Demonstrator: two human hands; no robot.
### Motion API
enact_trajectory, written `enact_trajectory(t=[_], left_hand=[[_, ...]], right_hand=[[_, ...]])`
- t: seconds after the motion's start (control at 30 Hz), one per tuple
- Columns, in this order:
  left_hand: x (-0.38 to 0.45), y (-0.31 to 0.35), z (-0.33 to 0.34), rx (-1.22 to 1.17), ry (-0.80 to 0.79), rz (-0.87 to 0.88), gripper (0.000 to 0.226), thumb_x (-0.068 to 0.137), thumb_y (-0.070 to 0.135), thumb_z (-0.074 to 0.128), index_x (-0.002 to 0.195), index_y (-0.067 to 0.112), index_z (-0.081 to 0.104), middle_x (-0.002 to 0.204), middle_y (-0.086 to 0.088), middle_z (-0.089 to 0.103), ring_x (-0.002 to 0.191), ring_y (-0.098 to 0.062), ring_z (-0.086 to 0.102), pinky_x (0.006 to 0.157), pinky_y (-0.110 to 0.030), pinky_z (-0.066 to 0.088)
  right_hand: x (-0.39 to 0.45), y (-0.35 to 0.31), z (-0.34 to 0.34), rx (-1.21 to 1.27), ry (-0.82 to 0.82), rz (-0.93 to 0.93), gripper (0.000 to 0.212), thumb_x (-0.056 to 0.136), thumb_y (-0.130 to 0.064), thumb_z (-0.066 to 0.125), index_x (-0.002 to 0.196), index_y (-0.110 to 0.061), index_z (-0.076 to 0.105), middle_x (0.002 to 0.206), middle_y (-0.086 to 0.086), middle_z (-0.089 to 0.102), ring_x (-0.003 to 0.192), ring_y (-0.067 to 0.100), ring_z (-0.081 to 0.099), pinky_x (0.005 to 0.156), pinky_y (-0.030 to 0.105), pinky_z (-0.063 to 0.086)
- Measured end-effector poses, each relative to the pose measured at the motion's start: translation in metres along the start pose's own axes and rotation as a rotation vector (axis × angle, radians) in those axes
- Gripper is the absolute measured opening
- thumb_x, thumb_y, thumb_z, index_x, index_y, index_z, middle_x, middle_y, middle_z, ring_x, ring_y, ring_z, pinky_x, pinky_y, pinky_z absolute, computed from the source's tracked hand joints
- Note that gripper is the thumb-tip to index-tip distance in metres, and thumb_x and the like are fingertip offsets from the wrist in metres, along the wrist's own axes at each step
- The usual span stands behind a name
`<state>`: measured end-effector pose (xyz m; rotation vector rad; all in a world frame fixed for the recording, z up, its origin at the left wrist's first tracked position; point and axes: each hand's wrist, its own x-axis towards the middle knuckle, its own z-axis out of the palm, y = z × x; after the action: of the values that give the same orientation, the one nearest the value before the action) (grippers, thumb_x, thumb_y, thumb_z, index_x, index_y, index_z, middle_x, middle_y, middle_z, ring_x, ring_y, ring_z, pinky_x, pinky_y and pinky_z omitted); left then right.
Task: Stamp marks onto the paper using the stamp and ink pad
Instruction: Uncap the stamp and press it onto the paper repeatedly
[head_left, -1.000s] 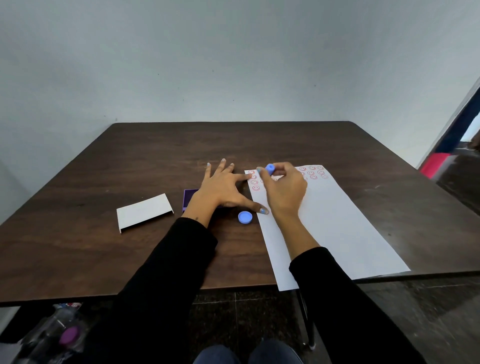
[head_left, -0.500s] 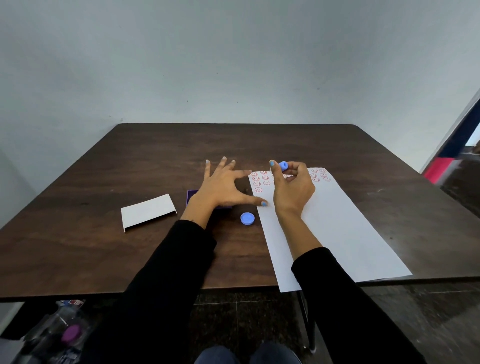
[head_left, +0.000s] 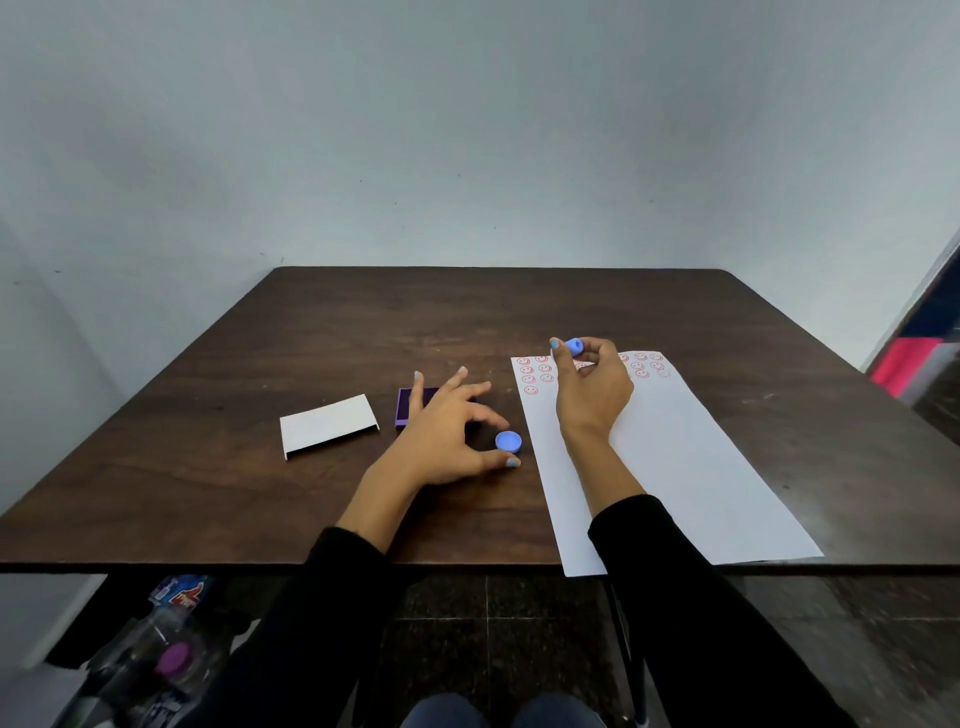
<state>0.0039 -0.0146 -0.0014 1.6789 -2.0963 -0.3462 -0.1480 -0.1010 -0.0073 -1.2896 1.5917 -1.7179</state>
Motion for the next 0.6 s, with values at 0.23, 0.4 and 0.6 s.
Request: enact_trajectory(t=[0.23,0.4,0.6], left_hand=[[0.008,0.002,-0.003,-0.053,0.059,-0.005,0.022,0.071,0.046,0.075,0.089,0.033,0.072,0.146,0.007,0.043,0.145,-0.011,0.014,0.113,-0.052,-0.016],[0.032,0.002,-0.014,-0.237,0.350,-0.058,0.017,0.068,0.037,0.078,0.082,0.033,0.068,0.106,0.018,0.065,0.120,-0.003,0.049,0.116,-0.046,-0.003],[0.058,-0.011,-0.013,-0.230,0.518,-0.170,0.017,0.075,0.030,0.071,0.090,0.022,0.070,0.091,0.008,0.072,0.091,-0.008,0.063,0.116,-0.044,0.020]], right_hand=[[0.000,0.000,0.001,-0.028,-0.011,0.009,0.027,0.080,-0.033,0.071,0.098,-0.015,0.063,0.098,0.005,0.069,0.086,0.020,0.062,0.065,0.018,0.039],[0.000,0.001,0.002,-0.041,-0.013,0.004,0.028,0.080,-0.032,0.071,0.100,-0.015,0.063,0.099,0.006,0.069,0.086,0.019,0.061,0.063,0.016,0.038],[-0.001,0.002,0.003,-0.062,-0.022,-0.023,0.027,0.081,-0.033,0.070,0.099,-0.015,0.063,0.100,0.006,0.070,0.086,0.020,0.063,0.068,0.022,0.043]])
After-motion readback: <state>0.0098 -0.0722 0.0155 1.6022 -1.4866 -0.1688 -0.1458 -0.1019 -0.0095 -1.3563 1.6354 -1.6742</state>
